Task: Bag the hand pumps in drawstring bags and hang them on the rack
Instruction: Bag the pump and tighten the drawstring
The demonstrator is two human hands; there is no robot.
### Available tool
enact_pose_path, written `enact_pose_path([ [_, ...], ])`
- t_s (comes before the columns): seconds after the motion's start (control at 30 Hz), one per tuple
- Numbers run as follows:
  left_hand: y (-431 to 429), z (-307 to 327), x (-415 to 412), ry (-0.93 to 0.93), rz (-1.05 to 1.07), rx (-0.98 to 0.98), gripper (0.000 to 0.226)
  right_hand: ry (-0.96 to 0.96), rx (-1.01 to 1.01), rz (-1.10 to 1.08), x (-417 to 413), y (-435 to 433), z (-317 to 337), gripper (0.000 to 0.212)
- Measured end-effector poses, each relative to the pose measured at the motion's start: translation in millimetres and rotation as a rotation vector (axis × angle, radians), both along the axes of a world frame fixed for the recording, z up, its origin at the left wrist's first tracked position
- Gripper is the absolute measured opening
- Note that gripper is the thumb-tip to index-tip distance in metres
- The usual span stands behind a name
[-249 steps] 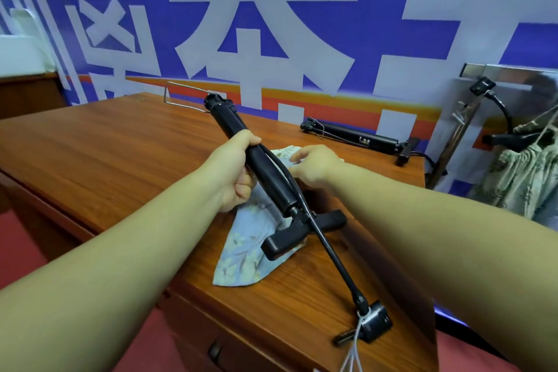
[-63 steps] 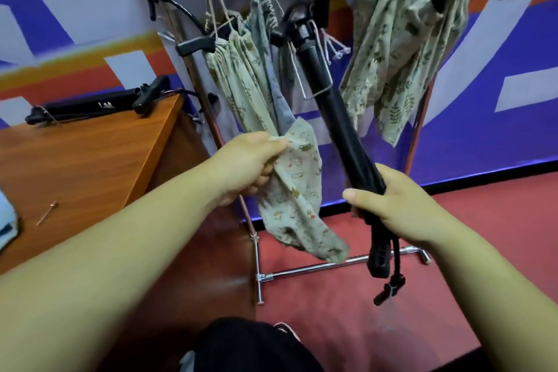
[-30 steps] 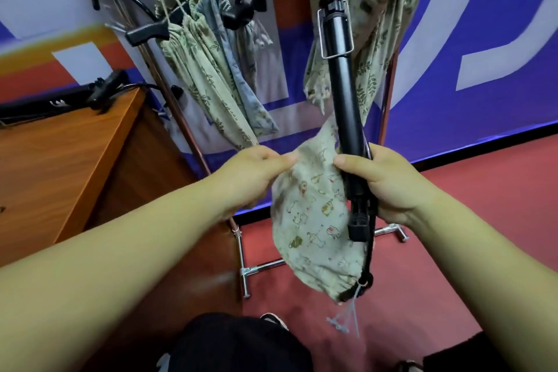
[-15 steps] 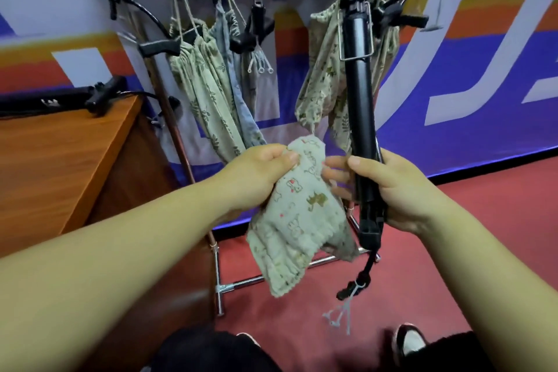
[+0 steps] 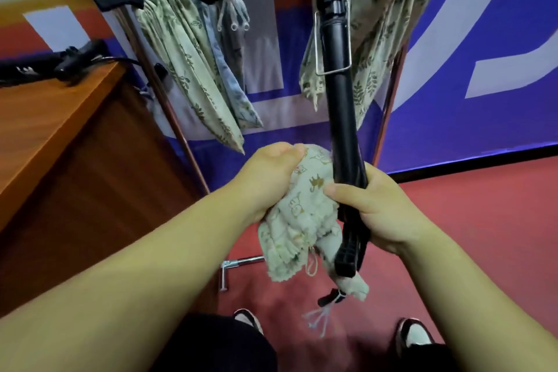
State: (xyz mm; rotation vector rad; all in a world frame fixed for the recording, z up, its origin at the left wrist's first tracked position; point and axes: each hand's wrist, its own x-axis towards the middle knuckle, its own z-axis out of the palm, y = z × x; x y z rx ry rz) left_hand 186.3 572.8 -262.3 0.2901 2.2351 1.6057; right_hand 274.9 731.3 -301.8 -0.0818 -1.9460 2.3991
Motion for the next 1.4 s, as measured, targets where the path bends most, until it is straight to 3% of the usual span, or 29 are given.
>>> enact_pose_path([
  [0.17, 6, -35, 6, 0.057, 0.102, 0.053, 0.040, -0.092, 0.014, -0.137, -5, 13, -17, 0.013],
  [0.3, -8, -63, 17, 0.056, -0.162, 0.115, 0.015, -0.126, 0.044, -0.143, -13, 17, -29, 0.012],
  [0.4, -17, -77, 17, 0.158, -0.337, -0.010, 0.019, -0.135, 0.046, -0.048, -22, 13, -31, 0.016],
  [0.5, -16, -79, 8, 0.168, -0.368, -0.039, 0.029, -0.163, 0.032, -0.021, -34, 5, -34, 0.016],
  [0.6, -16, -82, -1, 0.177, -0.336, -0.047, 0.023, -0.176, -0.006, -0.039, -40, -1, -34, 0.016],
  [0.73, -22, -84, -13, -0.006, -0.284, 0.034, 0.030, -0.188, -0.019, -0.043, -34, 0, -33, 0.010],
  [0.9, -21, -88, -17, -0.137, -0.193, 0.121, 0.031, -0.239, -0.032, -0.045, -25, 4, -38, 0.046],
  [1.03, -15, -93, -15, -0.098, -0.167, 0.091, 0.032, -0.212, 0.004, 0.023, -22, -4, -39, 0.008],
  [1.27, -8, -85, -9, -0.329, -0.128, 0.270, 0.028, -0.163, 0.115, -0.009, -28, -14, -50, 0.027],
  [1.4, -12, -79, -14, -0.417, -0.099, 0.439, 0.029, -0.205, 0.165, -0.035, -31, -1, -47, 0.025],
])
